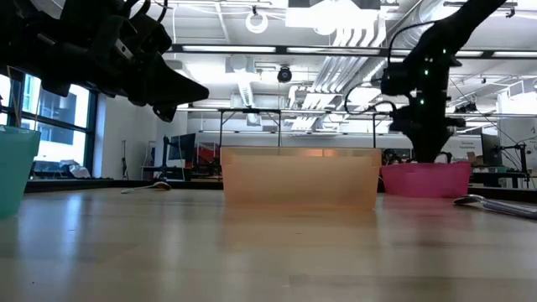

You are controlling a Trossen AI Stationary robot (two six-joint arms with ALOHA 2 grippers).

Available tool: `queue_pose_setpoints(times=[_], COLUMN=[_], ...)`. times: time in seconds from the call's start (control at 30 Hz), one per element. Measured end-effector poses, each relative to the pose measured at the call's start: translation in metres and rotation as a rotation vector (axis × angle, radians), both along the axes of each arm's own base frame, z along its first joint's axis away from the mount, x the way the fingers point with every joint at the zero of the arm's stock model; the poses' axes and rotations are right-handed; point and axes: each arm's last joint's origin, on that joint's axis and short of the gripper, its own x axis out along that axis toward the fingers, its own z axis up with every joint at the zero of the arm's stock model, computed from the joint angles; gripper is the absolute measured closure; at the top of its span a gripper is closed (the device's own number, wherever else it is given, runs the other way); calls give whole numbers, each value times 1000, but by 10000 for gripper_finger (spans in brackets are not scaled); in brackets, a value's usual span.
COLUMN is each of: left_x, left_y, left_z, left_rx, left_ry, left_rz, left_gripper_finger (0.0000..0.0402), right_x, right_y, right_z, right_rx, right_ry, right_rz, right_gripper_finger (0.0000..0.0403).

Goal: Sort silverware by color (type)
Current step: Put the violet spoon into the green bin

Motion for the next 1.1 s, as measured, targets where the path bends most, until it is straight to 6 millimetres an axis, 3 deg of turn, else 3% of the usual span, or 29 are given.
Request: queue_pose_setpoints(times=[0.17, 0.33, 0.53, 0.8, 0.93, 1.1], left_x=[0, 0, 0, 0, 0, 0], left_y=[0, 0, 0, 0, 0, 0], left_z=[-1, -1, -1, -1, -1, -1], left_rx=[0, 1, 0, 1, 1, 0], left_ry=[6, 9, 9, 9, 10, 11], left_rz=[0, 0, 0, -1, -1, -1], left_gripper_finger=[401, 401, 401, 401, 401, 401], right_x=[14, 29, 43, 39, 37, 40], right_y=[27, 74, 140, 223, 248, 263], right_z=[24, 33, 18, -16, -27, -49], right_rx=[-43, -83, -60, -50, -51, -63], right_ry=[-66, -177, -262, -349, -370, -297], right_rz=[63, 81, 53, -7, -53, -119], right_gripper_finger=[324, 395, 375, 366, 337, 290])
